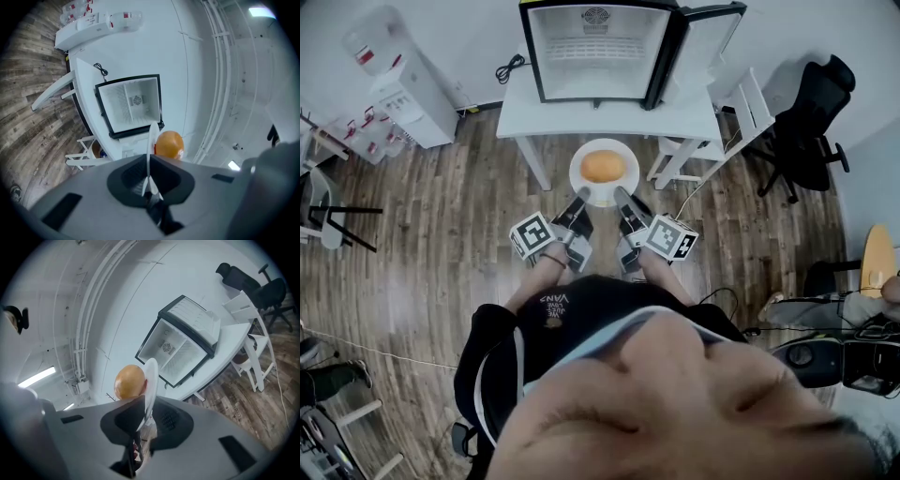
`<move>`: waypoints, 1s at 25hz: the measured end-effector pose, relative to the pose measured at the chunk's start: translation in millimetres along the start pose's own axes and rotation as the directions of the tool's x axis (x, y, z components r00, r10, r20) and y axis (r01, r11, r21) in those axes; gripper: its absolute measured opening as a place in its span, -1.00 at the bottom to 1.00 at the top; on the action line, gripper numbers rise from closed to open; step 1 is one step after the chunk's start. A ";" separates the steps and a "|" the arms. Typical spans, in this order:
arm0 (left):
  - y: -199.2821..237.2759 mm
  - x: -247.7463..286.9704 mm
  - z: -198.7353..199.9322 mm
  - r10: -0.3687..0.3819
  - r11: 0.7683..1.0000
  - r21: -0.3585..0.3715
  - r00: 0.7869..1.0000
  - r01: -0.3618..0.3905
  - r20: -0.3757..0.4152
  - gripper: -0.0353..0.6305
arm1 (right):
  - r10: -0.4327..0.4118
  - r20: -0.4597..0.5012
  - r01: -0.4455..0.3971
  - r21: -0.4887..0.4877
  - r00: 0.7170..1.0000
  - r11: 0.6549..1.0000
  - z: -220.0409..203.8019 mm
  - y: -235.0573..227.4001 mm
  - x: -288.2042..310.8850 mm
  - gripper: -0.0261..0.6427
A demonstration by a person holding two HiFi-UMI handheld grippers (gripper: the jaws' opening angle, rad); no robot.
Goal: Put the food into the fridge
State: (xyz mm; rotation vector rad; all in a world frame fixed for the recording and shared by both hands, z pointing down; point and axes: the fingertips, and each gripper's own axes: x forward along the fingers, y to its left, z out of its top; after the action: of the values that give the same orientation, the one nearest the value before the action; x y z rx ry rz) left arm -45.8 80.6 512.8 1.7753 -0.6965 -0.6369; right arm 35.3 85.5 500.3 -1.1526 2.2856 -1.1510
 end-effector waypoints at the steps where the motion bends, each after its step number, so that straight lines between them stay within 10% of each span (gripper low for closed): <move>1: 1.2 1.6 -1.7 0.005 1.000 -0.001 1.000 -0.005 0.003 -0.82 | 0.000 -0.004 0.000 0.004 1.000 1.000 0.9 -2.3 -0.8 -0.81; 25: 2.0 38.3 -30.7 -0.013 1.000 -0.019 0.993 0.015 0.114 -0.82 | 0.044 -0.094 -0.047 -0.031 0.995 0.998 30.2 -42.3 -15.1 -0.81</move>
State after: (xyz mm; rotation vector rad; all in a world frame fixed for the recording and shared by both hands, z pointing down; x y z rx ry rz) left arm 2.0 72.1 520.2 1.7370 -0.7529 -0.7565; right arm 84.4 67.3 514.0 -1.0743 2.3962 -1.1775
